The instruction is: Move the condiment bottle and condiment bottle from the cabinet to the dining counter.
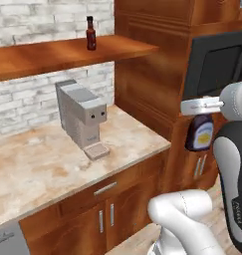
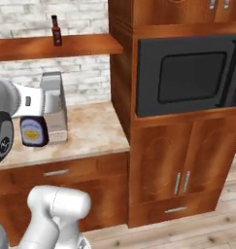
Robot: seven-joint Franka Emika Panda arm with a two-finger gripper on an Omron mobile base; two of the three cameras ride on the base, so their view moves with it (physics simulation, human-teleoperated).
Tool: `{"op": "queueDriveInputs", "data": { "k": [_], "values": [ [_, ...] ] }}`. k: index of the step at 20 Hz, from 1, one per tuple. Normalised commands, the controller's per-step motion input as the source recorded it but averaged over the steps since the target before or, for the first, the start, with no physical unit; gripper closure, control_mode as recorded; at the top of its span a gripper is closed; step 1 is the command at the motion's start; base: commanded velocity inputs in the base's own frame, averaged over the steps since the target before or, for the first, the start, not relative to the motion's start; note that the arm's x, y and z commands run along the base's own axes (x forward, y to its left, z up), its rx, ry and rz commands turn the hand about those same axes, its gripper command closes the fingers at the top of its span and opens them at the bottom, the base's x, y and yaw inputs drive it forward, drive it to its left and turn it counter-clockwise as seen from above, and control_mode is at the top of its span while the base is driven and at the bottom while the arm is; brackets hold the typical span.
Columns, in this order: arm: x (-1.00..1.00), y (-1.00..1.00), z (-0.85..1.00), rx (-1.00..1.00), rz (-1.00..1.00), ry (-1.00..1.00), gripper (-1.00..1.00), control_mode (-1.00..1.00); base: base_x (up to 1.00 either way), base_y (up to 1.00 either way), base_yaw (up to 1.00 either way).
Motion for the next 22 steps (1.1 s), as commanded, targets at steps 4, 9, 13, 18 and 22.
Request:
{"op": "queueDriveInputs", "data": {
  "k": [4,9,13,18,22],
  "values": [
    [0.0,0.0,0.0,0.0,0.0,0.0,1.0,1.0,0.0,0.0,-1.0],
    [0.0,0.0,0.0,0.0,0.0,0.0,1.0,1.0,0.0,0.0,-1.0],
    [0.0,0.0,0.0,0.0,0.0,0.0,1.0,1.0,0.0,0.0,-1.0],
    [0.0,0.0,0.0,0.0,0.0,0.0,1.0,1.0,0.0,0.0,-1.0],
    [0.0,0.0,0.0,0.0,0.0,0.0,1.0,1.0,0.0,0.0,-0.98]
  ]
}}
